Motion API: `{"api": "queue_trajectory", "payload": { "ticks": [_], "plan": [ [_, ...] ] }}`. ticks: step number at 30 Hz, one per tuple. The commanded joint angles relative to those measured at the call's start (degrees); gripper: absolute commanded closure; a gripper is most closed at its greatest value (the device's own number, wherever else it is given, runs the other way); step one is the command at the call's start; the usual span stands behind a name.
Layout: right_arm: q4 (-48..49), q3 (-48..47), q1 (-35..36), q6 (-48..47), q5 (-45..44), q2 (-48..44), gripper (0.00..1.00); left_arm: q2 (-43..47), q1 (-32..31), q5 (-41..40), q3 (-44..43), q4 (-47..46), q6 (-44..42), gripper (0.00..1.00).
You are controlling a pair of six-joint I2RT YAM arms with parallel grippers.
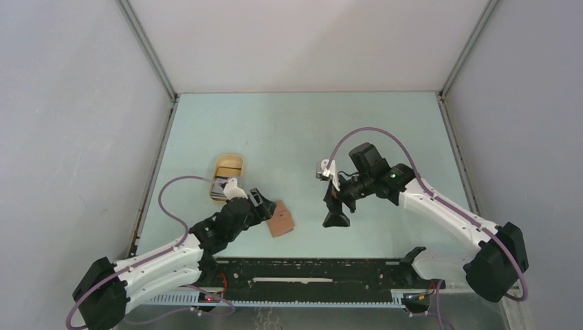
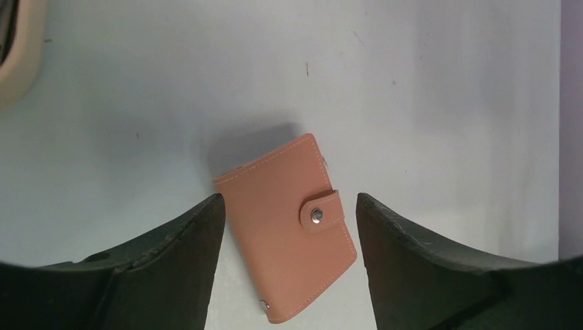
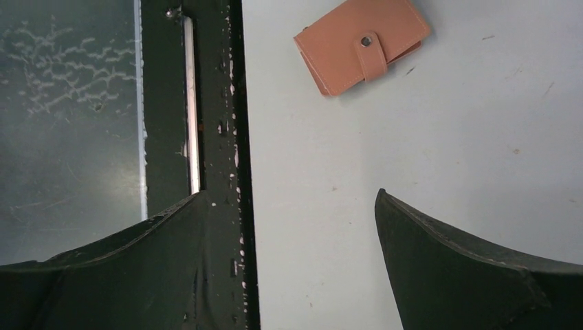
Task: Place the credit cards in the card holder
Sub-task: Open the card holder at the center of the board.
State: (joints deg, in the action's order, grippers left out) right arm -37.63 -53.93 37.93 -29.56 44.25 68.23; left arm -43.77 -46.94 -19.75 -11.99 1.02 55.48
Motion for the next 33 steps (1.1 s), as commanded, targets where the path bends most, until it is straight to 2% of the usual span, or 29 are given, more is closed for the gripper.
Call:
{"api": "queue_trajectory", "payload": {
  "ticks": [1,5,7,10,11,19,24,33],
  "plan": [
    [5.0,-2.0,0.4,8.5,1.6,3.0,0.0,0.1,-0.4,-3.9,-5.1,3.6,0.2,0.25],
    [13.2,-2.0,-1.7,22.2,3.4,9.2,0.04,1.8,-0.4,-3.3,-3.0,2.0,2.3,0.26],
    [15.5,-3.1,-3.1,28.2,6.0,14.3,0.13,2.4,-0.4,-3.0,-2.2,1.2,2.9,0.28],
    [13.2,-7.8,-2.3,31.6,8.1,23.0,0.29,2.3,-0.4,-2.2,-1.6,0.1,3.4,0.3],
    [12.9,-8.6,-1.7,32.5,8.3,25.1,0.31,2.2,-0.4,-2.1,-1.5,-0.3,3.5,0.31],
    [17.5,-9.1,1.1,42.1,7.6,35.1,0.36,0.3,-0.4,-2.2,-1.2,-0.6,3.6,0.4],
    [19.3,-10.4,1.5,47.0,10.7,41.8,0.44,-1.3,-0.4,-2.1,-1.3,-0.7,3.6,0.44],
    [23.8,-11.4,2.6,51.7,11.3,47.0,0.5,-2.5,-0.5,-1.0,-1.0,-2.7,3.1,0.52]
  ]
}}
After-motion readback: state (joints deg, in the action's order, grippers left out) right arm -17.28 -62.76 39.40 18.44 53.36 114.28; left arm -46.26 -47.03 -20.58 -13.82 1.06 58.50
